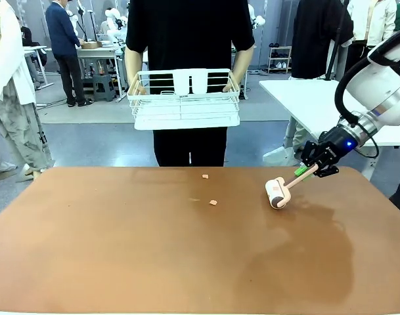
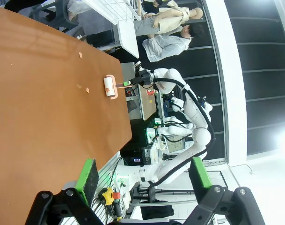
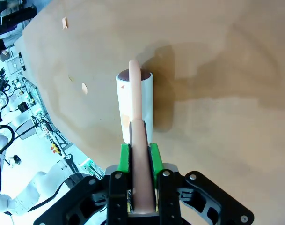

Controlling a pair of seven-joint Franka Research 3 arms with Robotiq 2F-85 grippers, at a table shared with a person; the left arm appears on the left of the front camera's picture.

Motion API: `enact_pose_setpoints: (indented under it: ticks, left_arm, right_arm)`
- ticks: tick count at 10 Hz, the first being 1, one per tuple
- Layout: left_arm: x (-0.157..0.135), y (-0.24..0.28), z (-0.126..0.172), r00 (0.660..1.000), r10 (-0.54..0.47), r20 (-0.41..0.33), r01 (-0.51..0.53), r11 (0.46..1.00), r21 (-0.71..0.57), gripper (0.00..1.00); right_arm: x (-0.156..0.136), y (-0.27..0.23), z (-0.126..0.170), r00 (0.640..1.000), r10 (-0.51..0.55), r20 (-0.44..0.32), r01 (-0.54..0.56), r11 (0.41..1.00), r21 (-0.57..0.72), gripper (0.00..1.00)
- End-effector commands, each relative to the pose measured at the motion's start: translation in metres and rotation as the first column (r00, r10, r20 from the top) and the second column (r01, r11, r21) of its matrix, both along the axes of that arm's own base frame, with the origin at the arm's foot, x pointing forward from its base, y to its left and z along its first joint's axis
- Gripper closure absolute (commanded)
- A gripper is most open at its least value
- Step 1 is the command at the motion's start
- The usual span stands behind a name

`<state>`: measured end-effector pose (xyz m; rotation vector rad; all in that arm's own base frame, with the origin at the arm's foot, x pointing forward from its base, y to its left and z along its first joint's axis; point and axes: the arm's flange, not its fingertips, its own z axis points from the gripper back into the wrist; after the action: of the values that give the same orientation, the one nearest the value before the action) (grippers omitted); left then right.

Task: Clean the table.
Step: Clean the table with the Lint Roller when the human lifts the Dish drying rack.

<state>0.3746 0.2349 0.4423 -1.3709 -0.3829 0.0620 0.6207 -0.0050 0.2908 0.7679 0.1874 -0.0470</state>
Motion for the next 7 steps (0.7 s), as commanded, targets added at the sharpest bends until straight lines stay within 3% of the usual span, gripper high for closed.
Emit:
enact_pose_setpoints:
  ticks: [1,4,5,7]
  left_arm:
    - [-0.002,0.002,0.001,1.0,0.002,0.002,-0.002,1.0,0.002,0.0]
    - [-0.002,0.002,0.001,1.0,0.002,0.002,-0.002,1.0,0.002,0.0]
    - [-0.002,0.002,0.001,1.0,0.002,0.002,-0.002,1.0,0.002,0.0]
    - [-0.002,0.002,0.001,1.0,0.002,0.002,-0.002,1.0,0.002,0.0]
  right_arm:
    - [-0.002,0.009,-0.007,0.999,0.028,0.02,-0.028,0.999,-0.03,1.0]
    - [0.001,0.032,-0.021,0.998,0.068,-0.009,-0.069,0.997,-0.019,1.0]
    - [0.001,0.04,-0.024,0.999,0.054,-0.004,-0.054,0.998,-0.02,0.83]
    - [-0.007,0.063,-0.032,0.998,0.07,0.002,-0.07,0.997,-0.018,1.0]
